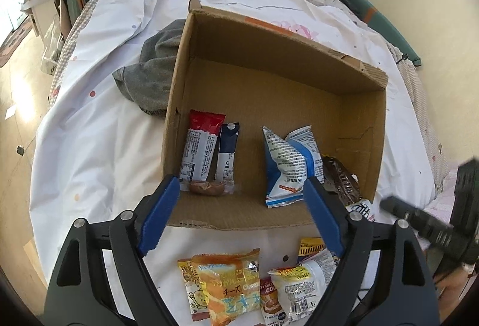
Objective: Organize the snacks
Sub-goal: 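Grasp the white printed packet from the pile with the right tool, then lower the white packet into the box and open the right tool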
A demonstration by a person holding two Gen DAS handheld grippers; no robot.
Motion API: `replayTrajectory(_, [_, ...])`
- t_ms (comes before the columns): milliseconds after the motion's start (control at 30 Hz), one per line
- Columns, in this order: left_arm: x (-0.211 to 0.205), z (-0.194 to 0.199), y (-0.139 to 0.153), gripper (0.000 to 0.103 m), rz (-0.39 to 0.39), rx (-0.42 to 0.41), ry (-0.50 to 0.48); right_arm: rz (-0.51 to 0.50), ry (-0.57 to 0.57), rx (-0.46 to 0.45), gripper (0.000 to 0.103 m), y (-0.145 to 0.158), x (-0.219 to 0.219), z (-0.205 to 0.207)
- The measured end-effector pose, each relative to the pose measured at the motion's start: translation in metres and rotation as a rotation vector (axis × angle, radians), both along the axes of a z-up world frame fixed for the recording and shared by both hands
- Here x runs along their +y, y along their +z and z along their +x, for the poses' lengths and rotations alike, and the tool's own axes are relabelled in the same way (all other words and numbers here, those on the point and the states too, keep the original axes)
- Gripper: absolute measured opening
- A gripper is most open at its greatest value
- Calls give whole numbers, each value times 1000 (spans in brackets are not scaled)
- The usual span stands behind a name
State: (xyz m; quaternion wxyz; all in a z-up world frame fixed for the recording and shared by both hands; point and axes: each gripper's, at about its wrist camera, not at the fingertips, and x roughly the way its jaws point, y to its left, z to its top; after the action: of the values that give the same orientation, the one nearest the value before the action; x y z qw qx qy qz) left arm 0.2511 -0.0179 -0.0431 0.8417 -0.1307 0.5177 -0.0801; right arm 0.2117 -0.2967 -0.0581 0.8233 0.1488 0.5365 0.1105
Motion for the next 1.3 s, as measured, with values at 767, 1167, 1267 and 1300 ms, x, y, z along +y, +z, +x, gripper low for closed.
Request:
replayTrajectory(767, [8, -13, 5, 82, 33, -11, 18, -56, 96, 58, 12, -17, 26, 16])
replayTrajectory(1167, [3, -10, 0, 82, 56, -2, 2, -7, 142, 84, 12, -23, 42, 69])
replayTrajectory(1267, [4, -10, -1, 82, 61, -2, 5, -132, 159, 45, 15, -22, 53, 65])
replayTrajectory(1300, [4, -9, -1, 82, 60, -1, 6, -144, 156, 43, 17, -22, 54, 63])
